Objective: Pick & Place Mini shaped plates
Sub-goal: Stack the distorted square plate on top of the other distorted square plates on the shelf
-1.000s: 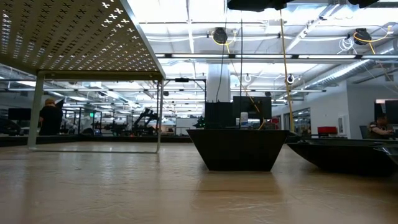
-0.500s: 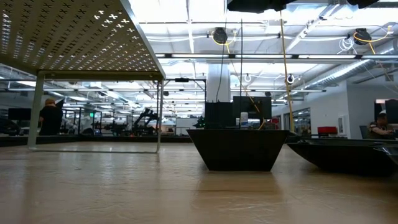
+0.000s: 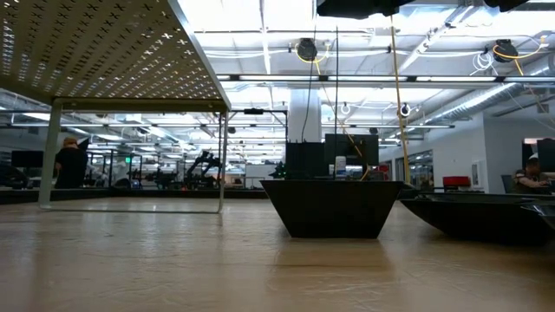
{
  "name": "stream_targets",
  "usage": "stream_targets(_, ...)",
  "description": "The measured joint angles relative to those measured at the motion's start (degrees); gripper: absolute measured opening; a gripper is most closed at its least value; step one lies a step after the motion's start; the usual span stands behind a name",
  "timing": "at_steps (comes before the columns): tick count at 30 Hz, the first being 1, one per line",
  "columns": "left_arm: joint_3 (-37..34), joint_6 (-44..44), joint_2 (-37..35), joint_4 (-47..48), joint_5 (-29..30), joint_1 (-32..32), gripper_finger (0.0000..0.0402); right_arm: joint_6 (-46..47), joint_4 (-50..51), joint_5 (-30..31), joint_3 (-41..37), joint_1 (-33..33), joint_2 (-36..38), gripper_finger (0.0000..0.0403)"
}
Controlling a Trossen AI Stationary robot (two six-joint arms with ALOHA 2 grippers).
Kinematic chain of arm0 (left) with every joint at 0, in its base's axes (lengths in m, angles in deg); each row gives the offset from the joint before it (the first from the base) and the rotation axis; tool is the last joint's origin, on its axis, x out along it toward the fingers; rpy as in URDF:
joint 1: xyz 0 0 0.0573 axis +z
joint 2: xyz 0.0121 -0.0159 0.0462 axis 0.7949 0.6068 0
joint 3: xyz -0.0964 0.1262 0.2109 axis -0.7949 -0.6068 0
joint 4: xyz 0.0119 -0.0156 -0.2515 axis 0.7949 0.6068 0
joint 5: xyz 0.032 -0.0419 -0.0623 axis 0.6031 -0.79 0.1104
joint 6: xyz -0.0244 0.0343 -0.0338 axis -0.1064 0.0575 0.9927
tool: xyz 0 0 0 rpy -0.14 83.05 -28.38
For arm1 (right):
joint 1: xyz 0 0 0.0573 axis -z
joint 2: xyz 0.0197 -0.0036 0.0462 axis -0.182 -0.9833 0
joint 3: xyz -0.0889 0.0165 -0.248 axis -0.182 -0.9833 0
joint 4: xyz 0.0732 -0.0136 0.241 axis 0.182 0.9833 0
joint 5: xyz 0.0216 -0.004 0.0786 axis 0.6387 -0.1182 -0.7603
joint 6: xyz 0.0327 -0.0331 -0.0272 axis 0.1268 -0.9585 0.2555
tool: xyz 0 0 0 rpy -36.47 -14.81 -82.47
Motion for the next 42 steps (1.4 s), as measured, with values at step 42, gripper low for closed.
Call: stream_targets(42, 2.6, -10.2, -0.4, -3.9, 10.0, -9.0, 0.0118, 1.0, 0.9, 0.0, 0.0, 0.0, 0.0, 0.0201)
